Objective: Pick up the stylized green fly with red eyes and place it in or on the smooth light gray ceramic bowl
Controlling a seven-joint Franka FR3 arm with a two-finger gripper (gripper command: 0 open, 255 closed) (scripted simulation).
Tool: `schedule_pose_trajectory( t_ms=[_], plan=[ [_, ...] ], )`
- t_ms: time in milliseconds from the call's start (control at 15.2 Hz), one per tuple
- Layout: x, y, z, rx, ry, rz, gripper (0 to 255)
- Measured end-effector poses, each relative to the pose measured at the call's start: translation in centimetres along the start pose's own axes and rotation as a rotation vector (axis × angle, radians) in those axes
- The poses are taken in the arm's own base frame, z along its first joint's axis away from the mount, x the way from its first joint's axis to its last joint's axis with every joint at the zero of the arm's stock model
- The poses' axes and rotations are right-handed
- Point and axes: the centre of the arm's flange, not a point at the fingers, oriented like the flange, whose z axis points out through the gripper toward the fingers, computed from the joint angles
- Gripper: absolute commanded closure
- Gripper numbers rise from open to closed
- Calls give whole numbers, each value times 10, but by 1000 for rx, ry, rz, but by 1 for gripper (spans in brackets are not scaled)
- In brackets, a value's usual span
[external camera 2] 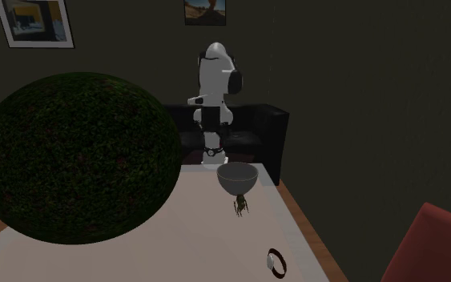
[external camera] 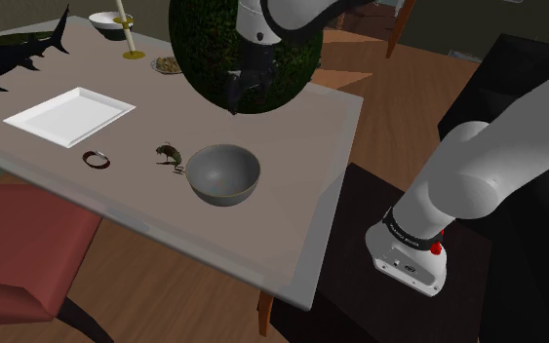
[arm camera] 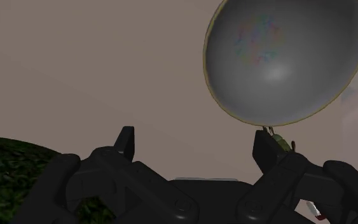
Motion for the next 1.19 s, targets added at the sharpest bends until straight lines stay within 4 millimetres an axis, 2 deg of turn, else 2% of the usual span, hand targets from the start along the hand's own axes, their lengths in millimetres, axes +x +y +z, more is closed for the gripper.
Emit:
schedule_pose_trajectory(
  t_ms=[594, 990, 1188],
  plan=[
    [49, -69, 66, 55, 7, 24, 0],
    [89, -124, 109, 94, 12, 41, 0],
    [97, -133, 127, 102, 12, 45, 0]
  ],
)
